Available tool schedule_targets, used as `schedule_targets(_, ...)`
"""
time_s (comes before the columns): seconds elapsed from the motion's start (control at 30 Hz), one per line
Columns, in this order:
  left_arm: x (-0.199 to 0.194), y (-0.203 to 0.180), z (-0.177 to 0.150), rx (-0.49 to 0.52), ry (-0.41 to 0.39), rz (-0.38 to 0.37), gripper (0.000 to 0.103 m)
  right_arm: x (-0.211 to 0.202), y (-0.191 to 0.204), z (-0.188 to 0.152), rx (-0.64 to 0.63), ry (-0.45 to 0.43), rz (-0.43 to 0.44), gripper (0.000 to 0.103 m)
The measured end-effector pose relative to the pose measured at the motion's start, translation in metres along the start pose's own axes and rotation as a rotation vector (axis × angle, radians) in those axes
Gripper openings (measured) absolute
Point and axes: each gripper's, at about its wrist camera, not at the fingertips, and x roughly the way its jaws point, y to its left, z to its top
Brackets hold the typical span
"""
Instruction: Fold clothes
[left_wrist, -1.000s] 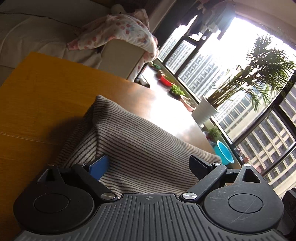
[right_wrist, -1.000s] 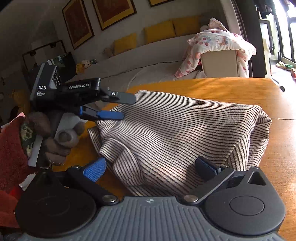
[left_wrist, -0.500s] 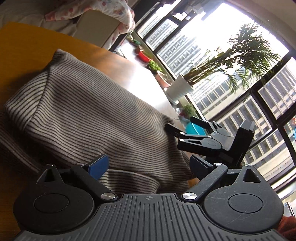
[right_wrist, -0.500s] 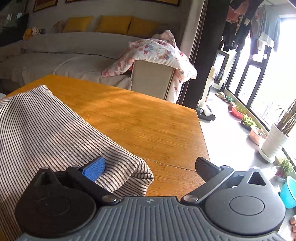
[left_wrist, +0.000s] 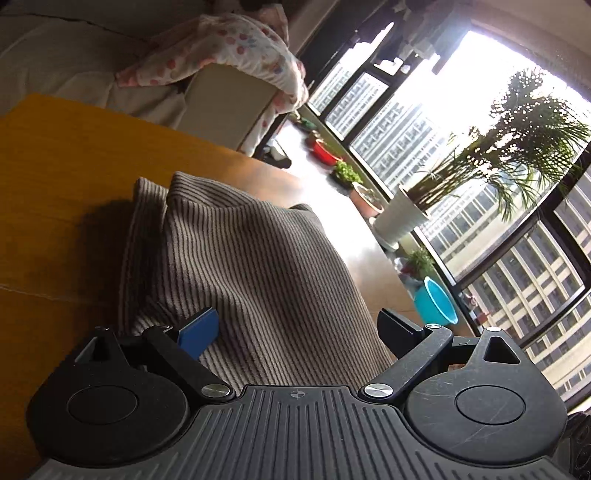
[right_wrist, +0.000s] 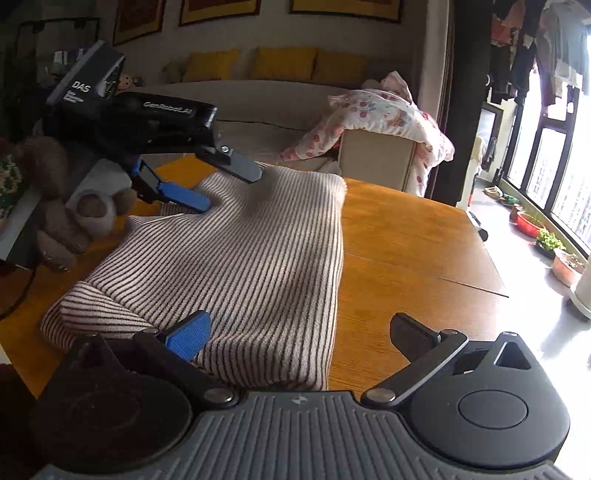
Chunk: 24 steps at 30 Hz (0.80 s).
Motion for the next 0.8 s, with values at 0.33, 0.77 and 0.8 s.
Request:
schedule_targets(0.33,-0.067,-0.021,-0.061,0.055,0.087,-0.204,0.1,-0.016,-0.018,0.02,0.002,-0.071,-0.098,0.103)
schedule_targets(0.77,-0.059,-0.036,-0.089,0.215,0.104,-0.028,0.1,-0.02,0.007,-0.022,-0.002,-0.004,-0.115,0.103)
schedule_targets(0.8,-0.061,-0.038,-0.089,0.223,0.096,-0.016,0.1,-0.022,0.007,-0.023,-0.003,-0.003,-0.112,0.103)
